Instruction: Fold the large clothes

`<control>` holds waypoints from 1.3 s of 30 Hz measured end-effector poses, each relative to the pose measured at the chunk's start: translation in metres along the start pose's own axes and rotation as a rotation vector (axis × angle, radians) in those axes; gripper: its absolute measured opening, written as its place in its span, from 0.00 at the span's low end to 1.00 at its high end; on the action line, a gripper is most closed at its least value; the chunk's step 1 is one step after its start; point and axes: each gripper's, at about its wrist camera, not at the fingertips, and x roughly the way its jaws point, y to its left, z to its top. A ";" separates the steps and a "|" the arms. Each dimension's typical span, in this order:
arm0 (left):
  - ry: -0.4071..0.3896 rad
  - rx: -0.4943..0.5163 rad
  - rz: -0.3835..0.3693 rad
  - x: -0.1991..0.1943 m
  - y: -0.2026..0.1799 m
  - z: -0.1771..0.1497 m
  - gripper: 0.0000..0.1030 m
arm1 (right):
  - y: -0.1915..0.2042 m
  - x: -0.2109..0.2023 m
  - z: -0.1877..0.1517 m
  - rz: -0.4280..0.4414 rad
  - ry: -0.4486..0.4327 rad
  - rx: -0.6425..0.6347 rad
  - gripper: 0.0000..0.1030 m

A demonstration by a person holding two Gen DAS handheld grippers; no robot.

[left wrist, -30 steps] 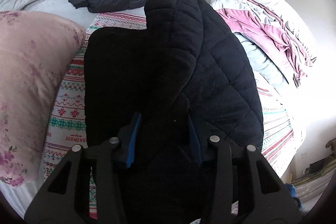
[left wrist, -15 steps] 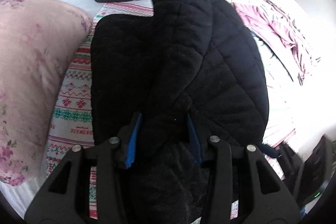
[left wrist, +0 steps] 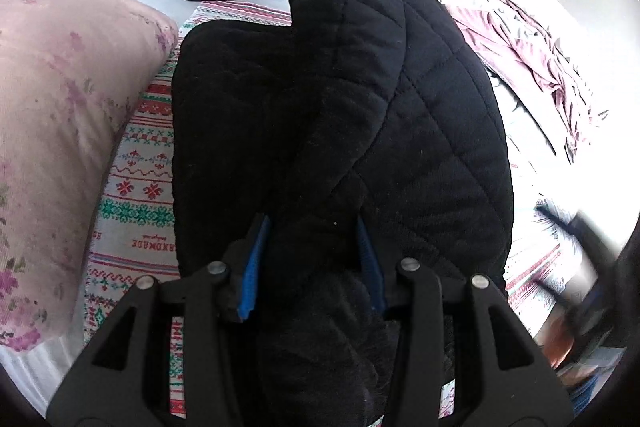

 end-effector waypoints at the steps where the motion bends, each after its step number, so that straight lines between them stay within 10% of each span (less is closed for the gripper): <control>1: 0.001 0.002 0.001 0.000 0.000 0.000 0.45 | -0.009 0.004 0.016 0.015 -0.001 0.024 0.72; 8: 0.008 0.003 0.010 0.000 -0.003 0.002 0.45 | -0.027 0.095 0.090 -0.022 0.198 0.047 0.73; 19: 0.017 -0.084 0.002 -0.006 0.023 0.023 0.45 | -0.010 0.220 0.085 -0.075 0.451 -0.056 0.79; 39: -0.024 0.037 0.188 0.017 0.006 0.025 0.58 | -0.018 0.143 0.087 0.023 0.221 0.013 0.80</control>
